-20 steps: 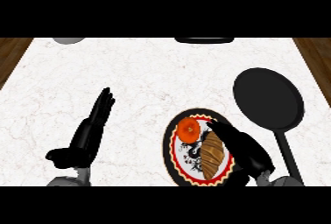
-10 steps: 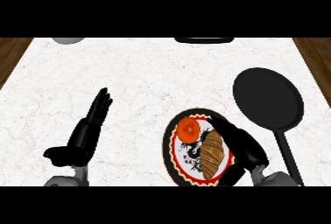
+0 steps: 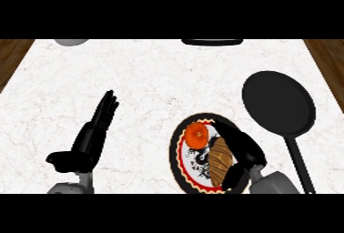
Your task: Pick the croissant from the plate and place it in the pan
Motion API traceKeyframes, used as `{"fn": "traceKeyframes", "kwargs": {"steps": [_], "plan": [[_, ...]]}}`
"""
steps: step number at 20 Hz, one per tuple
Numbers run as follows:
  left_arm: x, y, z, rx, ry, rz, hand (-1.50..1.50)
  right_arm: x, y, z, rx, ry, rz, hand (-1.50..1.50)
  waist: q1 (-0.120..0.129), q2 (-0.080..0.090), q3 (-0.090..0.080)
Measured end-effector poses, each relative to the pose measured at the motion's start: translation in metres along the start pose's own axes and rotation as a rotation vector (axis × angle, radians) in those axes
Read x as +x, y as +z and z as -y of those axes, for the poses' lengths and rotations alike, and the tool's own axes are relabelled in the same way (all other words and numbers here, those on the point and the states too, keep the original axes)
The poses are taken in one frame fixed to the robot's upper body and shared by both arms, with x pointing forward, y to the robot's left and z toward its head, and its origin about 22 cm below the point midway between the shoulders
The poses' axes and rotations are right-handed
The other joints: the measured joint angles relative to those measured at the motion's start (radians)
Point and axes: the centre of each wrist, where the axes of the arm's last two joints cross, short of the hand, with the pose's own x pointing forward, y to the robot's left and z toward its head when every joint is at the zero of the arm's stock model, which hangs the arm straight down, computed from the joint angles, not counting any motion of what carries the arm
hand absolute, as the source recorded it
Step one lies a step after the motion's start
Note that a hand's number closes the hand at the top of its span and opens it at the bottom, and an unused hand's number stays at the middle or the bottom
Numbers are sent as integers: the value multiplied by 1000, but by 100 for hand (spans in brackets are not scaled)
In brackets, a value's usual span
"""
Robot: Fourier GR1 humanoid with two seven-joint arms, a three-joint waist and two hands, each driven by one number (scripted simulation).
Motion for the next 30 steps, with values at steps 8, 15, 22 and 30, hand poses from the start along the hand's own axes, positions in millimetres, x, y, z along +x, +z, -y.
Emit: {"fn": "traceKeyframes", "kwargs": {"steps": [8, 15, 22, 30], "plan": [[-1, 1, 4, -7, 1, 6, 0, -8, -15, 1, 27, 151, 66, 150, 0, -15, -13], [-8, 4, 3, -2, 3, 6, 0, -6, -20, -1, -43, 195, 89, 150, -2, -16, -14], [-6, 2, -2, -7, 3, 8, 0, 35, -31, 1, -208, 124, -61, 150, 4, -4, -6], [0, -4, 2, -20, 1, 4, 0, 108, -49, 31, -561, 72, -310, 150, 20, 1, 1]]}}
